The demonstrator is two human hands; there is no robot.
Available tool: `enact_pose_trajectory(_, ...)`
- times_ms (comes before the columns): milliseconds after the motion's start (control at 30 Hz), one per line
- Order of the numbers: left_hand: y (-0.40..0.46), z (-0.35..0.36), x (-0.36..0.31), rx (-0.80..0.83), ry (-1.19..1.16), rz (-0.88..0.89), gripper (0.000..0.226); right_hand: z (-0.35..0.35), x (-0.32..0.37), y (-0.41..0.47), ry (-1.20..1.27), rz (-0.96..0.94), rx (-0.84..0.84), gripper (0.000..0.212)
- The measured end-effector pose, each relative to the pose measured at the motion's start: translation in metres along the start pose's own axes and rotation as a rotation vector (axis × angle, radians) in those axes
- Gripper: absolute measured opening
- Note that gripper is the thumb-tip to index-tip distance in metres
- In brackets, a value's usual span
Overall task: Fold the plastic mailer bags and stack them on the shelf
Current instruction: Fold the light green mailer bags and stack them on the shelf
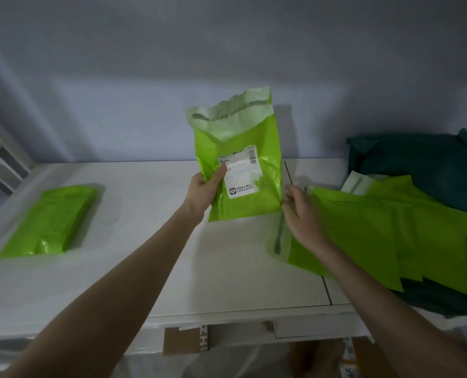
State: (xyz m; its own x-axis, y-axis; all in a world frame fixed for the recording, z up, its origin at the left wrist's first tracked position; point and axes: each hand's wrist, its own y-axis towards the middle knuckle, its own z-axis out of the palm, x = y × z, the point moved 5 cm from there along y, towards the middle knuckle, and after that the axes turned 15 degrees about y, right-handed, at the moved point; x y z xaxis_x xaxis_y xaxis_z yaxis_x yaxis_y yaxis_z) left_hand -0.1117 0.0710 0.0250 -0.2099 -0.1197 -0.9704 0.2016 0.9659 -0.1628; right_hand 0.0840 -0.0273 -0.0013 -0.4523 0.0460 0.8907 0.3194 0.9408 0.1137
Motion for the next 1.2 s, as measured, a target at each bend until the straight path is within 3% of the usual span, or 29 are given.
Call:
enact_pose_trajectory(100,-0.001,0.0,0.006,-0.008,0.046,-0.013,0.018,0.01,-0.019,-0.013,0.021,0.122,0.133,0.053)
enact_pose_trajectory(200,-0.002,0.001,0.013,-0.031,0.06,-0.038,0.017,0.009,-0.025,-0.017,-0.158,0.057,0.193,0.075)
enact_pose_trajectory(333,-0.002,0.0,0.016,-0.041,0.118,-0.047,0.017,-0.001,-0.036,-0.016,-0.431,-0.013,0.225,0.069)
enact_pose_trajectory(433,-0.003,0.001,0.016,-0.038,0.116,-0.052,0.015,-0.018,-0.043,-0.01,-0.484,-0.034,0.181,0.071)
enact_pose_trajectory(733,-0.009,0.011,0.017,0.009,0.085,-0.062,0.016,-0.059,-0.046,0.004,-0.385,0.093,0.122,0.082)
enact_pose_trajectory(867,-0.013,0.016,0.016,0.013,0.083,-0.056,0.016,-0.062,-0.033,0.005,-0.299,0.003,0.064,0.068)
enact_pose_trajectory(967,-0.015,0.02,0.014,0.017,0.081,-0.049,0.015,-0.064,-0.021,0.005,-0.222,-0.069,-0.01,0.046)
enact_pose_trajectory(1033,-0.016,0.023,0.012,0.028,0.072,-0.038,0.016,-0.065,-0.011,0.005,-0.098,-0.087,-0.079,0.029)
enact_pose_trajectory(1200,-0.02,0.026,0.006,0.051,0.068,-0.013,0.019,-0.043,0.014,0.002,0.317,0.151,0.02,0.038)
